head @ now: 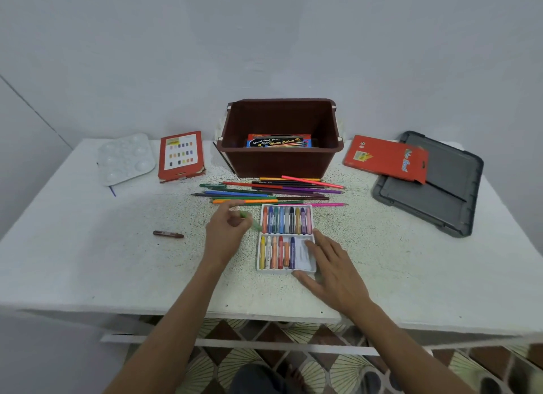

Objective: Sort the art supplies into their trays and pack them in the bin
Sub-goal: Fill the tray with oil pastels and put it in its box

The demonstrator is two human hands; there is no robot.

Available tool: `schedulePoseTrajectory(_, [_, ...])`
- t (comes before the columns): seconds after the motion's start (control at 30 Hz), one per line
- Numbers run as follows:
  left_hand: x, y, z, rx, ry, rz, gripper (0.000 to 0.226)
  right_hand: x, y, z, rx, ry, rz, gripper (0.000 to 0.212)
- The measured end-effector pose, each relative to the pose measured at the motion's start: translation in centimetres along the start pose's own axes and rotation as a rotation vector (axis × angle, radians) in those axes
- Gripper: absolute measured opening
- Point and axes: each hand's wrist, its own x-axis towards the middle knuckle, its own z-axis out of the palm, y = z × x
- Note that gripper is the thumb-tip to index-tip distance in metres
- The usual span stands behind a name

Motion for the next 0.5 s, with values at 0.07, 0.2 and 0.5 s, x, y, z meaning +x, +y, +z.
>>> schedulePoseTrajectory(0.07, [-0.8, 0.8, 1.2, -0.083, -0.085, -0.002, 0.029, 0.0, 0.0, 0.0, -0.001, -0.002, 0.002, 0.076])
schedulePoseTrajectory(0.2, [-1.7, 1.5, 3.5, -0.073, -0.270, 0.004, 0.026, 0.0, -0.2, -0.1, 0.007, 0.001, 0.010, 0.076])
schedulePoseTrajectory(0.5, [-2.6, 2.2, 5.9, 0.162, -0.433, 0.107, 0.019, 0.1, -0.2, -0.2, 0.014, -0.011, 0.014, 0.080])
